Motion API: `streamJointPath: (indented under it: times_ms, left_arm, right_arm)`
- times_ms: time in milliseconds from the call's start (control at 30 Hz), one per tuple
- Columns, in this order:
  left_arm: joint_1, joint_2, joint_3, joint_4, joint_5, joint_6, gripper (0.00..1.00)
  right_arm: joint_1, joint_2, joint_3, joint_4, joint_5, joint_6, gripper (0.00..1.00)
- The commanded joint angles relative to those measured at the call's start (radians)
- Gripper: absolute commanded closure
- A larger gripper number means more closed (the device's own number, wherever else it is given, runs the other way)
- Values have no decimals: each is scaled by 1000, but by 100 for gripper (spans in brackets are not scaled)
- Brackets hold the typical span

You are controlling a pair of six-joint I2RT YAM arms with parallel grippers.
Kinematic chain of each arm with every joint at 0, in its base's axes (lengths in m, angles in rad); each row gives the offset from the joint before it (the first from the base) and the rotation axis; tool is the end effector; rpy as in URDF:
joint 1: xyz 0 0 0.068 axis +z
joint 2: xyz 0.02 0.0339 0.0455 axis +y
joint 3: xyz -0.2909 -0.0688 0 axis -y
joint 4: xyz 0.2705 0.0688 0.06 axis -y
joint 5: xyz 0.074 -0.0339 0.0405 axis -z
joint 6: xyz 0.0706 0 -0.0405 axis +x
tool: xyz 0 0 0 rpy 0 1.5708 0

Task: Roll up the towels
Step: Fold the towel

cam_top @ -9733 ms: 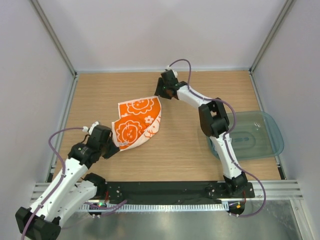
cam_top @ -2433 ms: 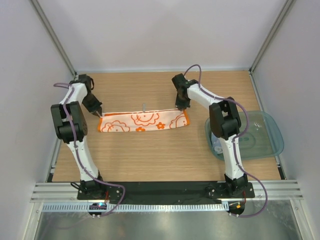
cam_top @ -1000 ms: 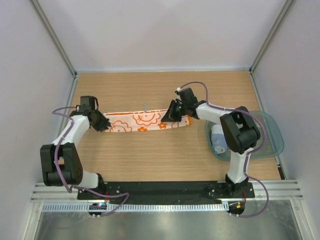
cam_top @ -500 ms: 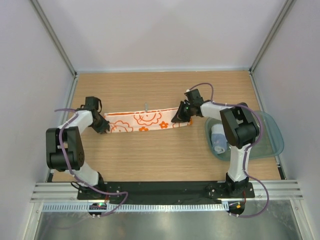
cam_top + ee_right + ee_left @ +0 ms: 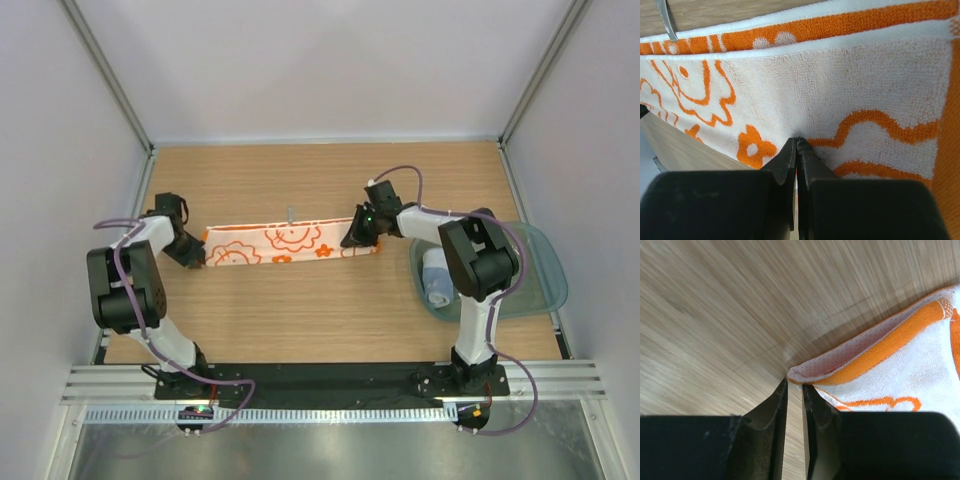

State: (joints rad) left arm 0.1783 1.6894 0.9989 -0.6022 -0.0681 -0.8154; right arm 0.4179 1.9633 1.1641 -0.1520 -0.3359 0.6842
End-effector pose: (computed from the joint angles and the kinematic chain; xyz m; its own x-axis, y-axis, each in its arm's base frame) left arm 0.3346 0.0652 0.1374 -0.5066 -0.8293 -0.2358 -0.8228 0.5467 -0.1550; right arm 0.3969 0.2017 0.1157 -0.9293 0.2402 -0.2804 0.0378 0.8173 0.5750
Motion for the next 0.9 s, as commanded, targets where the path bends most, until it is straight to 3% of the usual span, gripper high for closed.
streamJointPath:
  times_ms: [0,133,267,400,600,867]
  left_arm:
    - [32,-11,24,-36,-64,-10,83]
    - [15,-101,32,-79,-113,-4,88]
    - [-26,-247,67,-100,-148,12,82]
    - [-66,-267,122,-117,-130,25,80]
    - [-91,-208,92,-42,-47,21,80]
    - [-97,-62,75,35,-22,21,82]
  right_arm:
    - [45,26,23,-124,112,-44,99]
    - [59,11,100,-228,193,-83,99]
    - [88,-44,233,-342,270,-133,96]
    - [104,-101,273,-392,267,-141,90]
    - [104,-165,184,-362,248,-104,90]
    - [45,-130,85,-354,328,-123,91]
